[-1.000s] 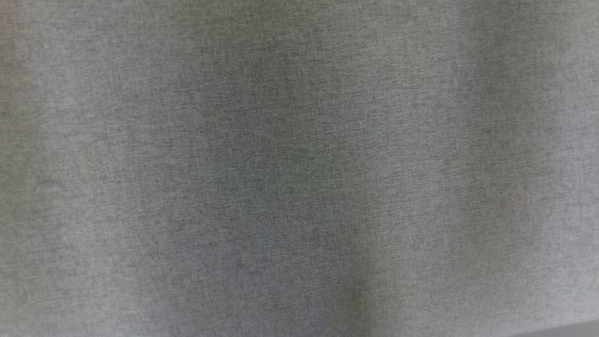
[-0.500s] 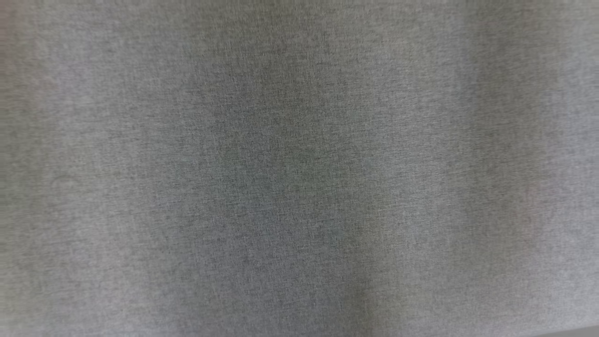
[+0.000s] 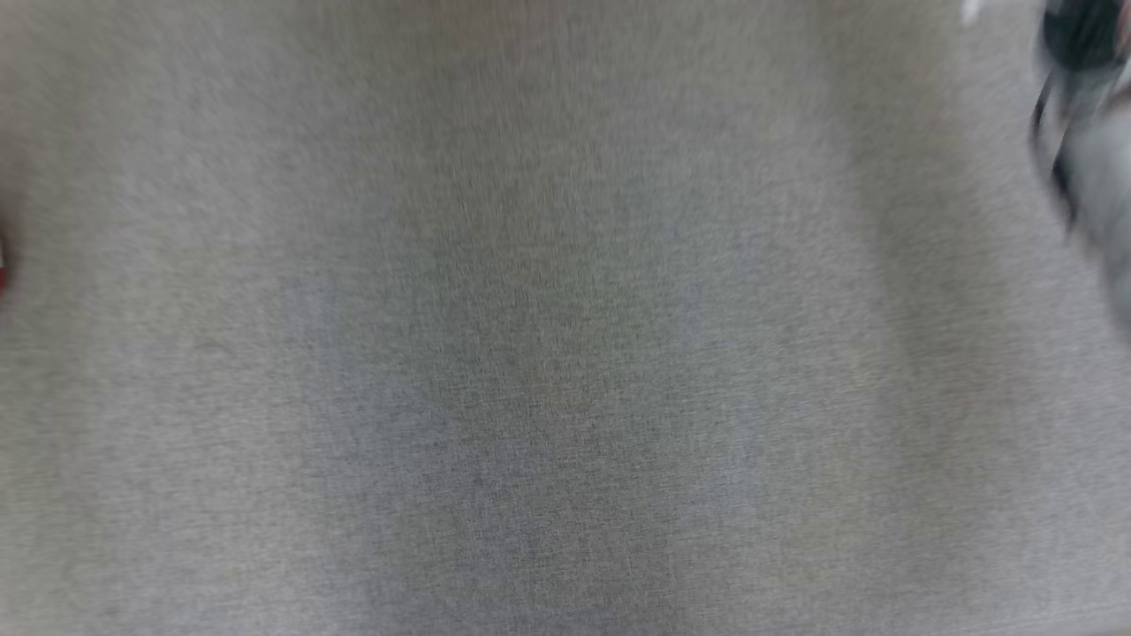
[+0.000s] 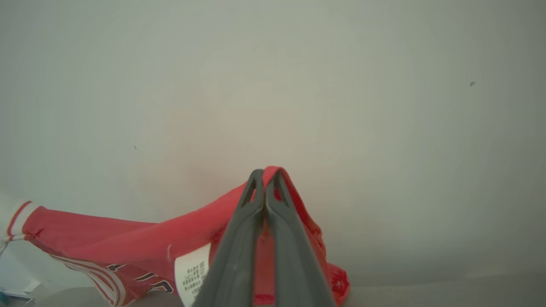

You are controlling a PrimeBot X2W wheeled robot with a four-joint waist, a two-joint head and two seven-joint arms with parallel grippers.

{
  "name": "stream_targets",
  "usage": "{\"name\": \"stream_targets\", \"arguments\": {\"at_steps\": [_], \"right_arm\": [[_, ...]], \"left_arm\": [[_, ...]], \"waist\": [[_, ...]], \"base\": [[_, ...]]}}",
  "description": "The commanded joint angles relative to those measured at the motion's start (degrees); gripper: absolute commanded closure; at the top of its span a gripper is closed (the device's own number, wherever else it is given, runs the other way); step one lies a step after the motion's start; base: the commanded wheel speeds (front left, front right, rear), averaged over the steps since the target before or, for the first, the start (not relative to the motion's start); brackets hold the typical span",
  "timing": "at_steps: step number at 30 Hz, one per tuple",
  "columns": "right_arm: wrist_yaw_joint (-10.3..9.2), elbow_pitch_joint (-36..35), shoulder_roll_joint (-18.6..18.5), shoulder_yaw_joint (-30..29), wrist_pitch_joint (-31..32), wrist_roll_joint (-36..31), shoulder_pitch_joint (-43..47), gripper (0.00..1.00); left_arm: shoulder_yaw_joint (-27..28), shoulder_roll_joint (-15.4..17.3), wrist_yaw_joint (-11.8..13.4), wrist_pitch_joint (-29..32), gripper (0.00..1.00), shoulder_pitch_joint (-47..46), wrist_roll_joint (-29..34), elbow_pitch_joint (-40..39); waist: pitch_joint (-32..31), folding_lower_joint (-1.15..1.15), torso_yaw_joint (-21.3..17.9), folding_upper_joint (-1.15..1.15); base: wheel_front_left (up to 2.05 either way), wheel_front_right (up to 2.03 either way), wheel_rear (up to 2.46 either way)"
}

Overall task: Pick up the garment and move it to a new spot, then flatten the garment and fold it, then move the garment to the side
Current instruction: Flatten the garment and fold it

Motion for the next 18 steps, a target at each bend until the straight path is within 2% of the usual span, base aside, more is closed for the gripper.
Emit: {"name": "stream_targets", "arguments": {"at_steps": [1, 6, 9, 11, 13, 15, 18], "right_arm": [[-0.13, -1.93, -0.94, 0.35, -0.24, 1.18, 3.61, 1.00], [-0.13, -10.85, -3.89, 0.57, -0.61, 5.20, 20.40, 1.00], [-0.13, -15.26, -5.39, -0.20, -0.83, 6.04, 30.41, 1.00], [-0.13, -17.63, -5.74, -1.56, -1.21, 6.99, 37.02, 1.00], [-0.13, -20.67, -5.99, -3.54, -1.29, 6.88, 46.52, 1.00], [-0.13, -22.42, -5.72, -4.94, -0.95, 6.43, 52.07, 1.00], [-0.13, -23.97, -4.64, -7.75, -0.83, 5.79, 59.62, 1.00]], "left_arm": [[2.05, 1.14, 1.20, -0.31, 1.00, 3.84, -0.19, -2.81], [10.13, 3.11, 8.02, -0.25, 1.00, 26.34, 0.73, -19.62], [15.11, 1.96, 12.28, -0.26, 1.00, 40.40, 1.81, -29.83], [17.58, 0.53, 14.01, -0.26, 1.00, 49.02, 2.53, -35.07], [20.40, -2.18, 15.65, -0.25, 1.00, 60.57, 3.73, -40.83], [22.01, -4.22, 16.22, -0.26, 1.00, 67.04, 4.71, -43.10], [23.86, -8.12, 15.44, -0.26, 1.00, 75.45, 5.94, -44.20]], "waist": [[-5.77, 0.01, 0.00, 0.01], [-10.52, 0.01, -0.46, 0.01], [-12.75, 0.01, -0.25, 0.01], [-13.97, 0.01, 0.00, 0.01], [-15.53, 0.01, 0.56, 0.01], [-16.20, 0.01, 0.71, 0.01], [-17.48, 0.01, 1.01, 0.01]], "base": [[0.00, 0.00, 0.00], [0.00, 0.00, 0.00], [0.00, 0.00, 0.00], [0.00, 0.00, 0.00], [0.00, 0.00, 0.00], [0.00, 0.00, 0.00], [0.00, 0.00, 0.00]]}}
